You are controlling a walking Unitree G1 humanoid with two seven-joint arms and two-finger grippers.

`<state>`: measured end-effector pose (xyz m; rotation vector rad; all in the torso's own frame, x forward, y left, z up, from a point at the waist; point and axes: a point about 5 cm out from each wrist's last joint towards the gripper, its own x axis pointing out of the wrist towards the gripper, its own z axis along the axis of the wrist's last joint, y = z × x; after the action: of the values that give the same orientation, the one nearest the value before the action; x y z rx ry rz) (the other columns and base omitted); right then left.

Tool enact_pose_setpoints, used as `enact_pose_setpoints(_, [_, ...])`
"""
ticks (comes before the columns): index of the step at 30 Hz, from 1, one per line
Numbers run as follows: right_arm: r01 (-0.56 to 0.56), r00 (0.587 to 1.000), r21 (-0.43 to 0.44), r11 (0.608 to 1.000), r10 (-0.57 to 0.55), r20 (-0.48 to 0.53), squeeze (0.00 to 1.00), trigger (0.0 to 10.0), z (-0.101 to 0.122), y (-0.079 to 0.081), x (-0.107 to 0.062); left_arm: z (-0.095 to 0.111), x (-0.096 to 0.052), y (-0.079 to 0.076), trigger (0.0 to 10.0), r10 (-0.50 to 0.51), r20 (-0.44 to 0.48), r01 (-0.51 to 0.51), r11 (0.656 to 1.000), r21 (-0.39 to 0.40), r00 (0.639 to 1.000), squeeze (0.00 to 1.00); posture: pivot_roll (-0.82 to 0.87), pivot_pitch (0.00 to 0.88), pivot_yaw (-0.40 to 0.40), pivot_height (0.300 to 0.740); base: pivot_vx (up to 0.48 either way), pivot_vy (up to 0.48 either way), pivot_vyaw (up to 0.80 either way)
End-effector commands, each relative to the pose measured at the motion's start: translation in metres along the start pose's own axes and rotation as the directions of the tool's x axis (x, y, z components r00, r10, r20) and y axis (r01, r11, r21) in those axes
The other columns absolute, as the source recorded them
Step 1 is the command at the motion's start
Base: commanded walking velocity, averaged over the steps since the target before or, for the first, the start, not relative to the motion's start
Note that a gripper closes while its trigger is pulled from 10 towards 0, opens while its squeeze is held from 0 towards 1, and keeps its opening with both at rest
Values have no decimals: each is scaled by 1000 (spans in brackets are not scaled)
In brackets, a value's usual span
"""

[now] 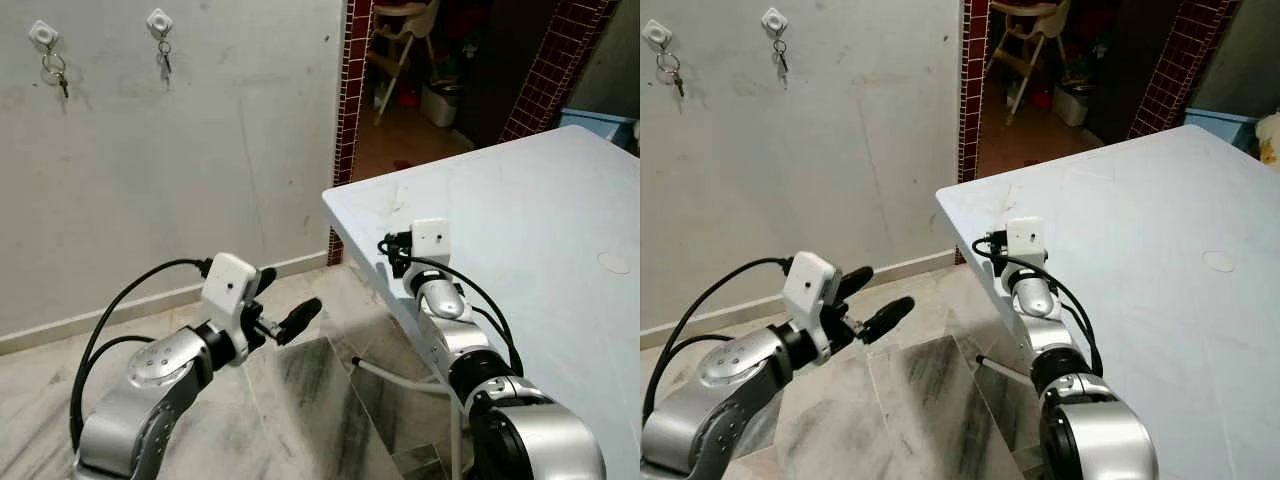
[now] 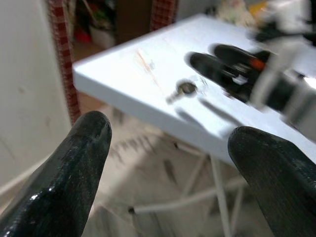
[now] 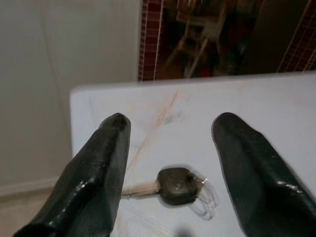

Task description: Hang keys on a hook

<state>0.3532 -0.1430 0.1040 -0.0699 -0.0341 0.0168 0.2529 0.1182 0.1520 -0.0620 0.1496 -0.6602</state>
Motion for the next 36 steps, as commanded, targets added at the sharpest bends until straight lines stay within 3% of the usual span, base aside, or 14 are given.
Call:
enact_pose_setpoints(1, [7,999,12,1000,-8,41,1000,10000,6,-6,-6,-1,0,6,10000,49,3,-49,999,15,999,0,207,0,-7,740,0,0,0])
enact_pose_setpoints(5, [28,996,12,1000,-29,82,1000,10000,11,-15,-26,-4,-1,10,10000,80,9,-80,996,27,997,0,174,0,0,740,0,0,0])
enact_pose_setpoints(6, [33,995,15,999,-34,92,1000,10000,14,-18,-39,-5,-2,13,10000,91,13,-92,995,30,996,0,155,0,4,740,0,0,0])
enact_pose_setpoints(11, [16,997,12,1000,-17,75,1000,10000,17,-19,-73,-5,4,12,10000,88,36,-89,995,32,995,0,114,0,9,740,0,0,0])
enact_pose_setpoints(18, [-10,999,56,998,8,35,1000,10000,29,-13,-100,-1,8,12,10000,121,79,-120,993,-15,990,0,103,0,3,740,0,0,0])
enact_pose_setpoints(23, [-28,1000,56,998,28,12,1000,10000,30,-11,-110,-7,-3,11,10000,138,68,-137,990,-10,988,0,105,0,0,740,0,0,0])
enact_pose_setpoints(27, [-43,999,54,998,44,-18,1000,10000,30,-10,-112,-6,-1,17,10000,167,75,-166,986,-21,983,0,110,0,-7,740,0,0,0])
enact_pose_setpoints(36, [-56,997,55,997,58,-43,1000,10000,31,-8,-113,-6,-1,15,10000,152,76,-151,988,-18,985,0,110,0,-9,740,300,0,0])
